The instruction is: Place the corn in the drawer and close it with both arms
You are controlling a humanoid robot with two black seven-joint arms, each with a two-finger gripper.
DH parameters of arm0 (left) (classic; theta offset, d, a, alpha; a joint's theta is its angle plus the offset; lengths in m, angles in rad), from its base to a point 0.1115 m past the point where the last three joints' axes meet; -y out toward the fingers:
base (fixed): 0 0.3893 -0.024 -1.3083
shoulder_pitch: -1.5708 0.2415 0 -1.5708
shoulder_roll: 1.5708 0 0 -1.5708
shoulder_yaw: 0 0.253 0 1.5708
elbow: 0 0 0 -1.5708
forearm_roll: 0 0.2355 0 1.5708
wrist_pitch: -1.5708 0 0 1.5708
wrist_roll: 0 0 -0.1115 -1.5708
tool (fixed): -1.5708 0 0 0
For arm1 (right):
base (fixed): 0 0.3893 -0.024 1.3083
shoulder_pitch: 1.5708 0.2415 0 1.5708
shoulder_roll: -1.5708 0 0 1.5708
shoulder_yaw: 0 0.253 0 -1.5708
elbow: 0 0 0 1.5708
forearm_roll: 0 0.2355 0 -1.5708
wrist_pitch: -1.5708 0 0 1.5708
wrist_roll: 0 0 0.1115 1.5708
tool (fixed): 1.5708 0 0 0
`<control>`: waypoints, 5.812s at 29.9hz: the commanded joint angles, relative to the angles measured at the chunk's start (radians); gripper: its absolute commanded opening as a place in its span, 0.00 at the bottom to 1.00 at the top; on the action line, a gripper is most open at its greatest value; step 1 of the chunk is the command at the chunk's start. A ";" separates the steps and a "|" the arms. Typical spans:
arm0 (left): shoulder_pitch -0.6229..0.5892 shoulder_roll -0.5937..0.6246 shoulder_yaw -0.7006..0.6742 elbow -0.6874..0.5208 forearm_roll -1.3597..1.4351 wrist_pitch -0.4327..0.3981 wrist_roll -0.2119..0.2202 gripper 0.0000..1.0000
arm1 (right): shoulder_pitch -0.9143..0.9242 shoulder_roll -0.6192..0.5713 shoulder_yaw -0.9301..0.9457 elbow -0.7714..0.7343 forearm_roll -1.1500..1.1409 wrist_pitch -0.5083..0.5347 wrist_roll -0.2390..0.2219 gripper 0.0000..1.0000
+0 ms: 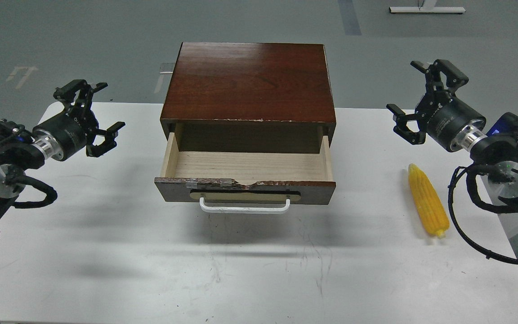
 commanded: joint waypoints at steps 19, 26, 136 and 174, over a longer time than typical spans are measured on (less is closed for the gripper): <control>0.033 -0.001 -0.065 -0.045 0.000 -0.002 -0.090 0.98 | 0.072 0.000 -0.024 -0.009 -0.004 0.009 0.001 1.00; 0.033 0.012 -0.067 -0.043 0.000 0.003 -0.090 0.98 | 0.067 0.000 -0.026 -0.008 -0.004 0.015 -0.002 1.00; 0.111 0.095 -0.076 -0.046 0.000 0.032 -0.095 0.98 | 0.563 0.371 -0.639 -0.155 -2.127 -0.620 0.172 0.05; 0.125 0.115 -0.081 -0.048 -0.007 0.044 -0.115 0.98 | 0.739 0.331 -0.364 -0.126 -0.693 -0.337 0.172 1.00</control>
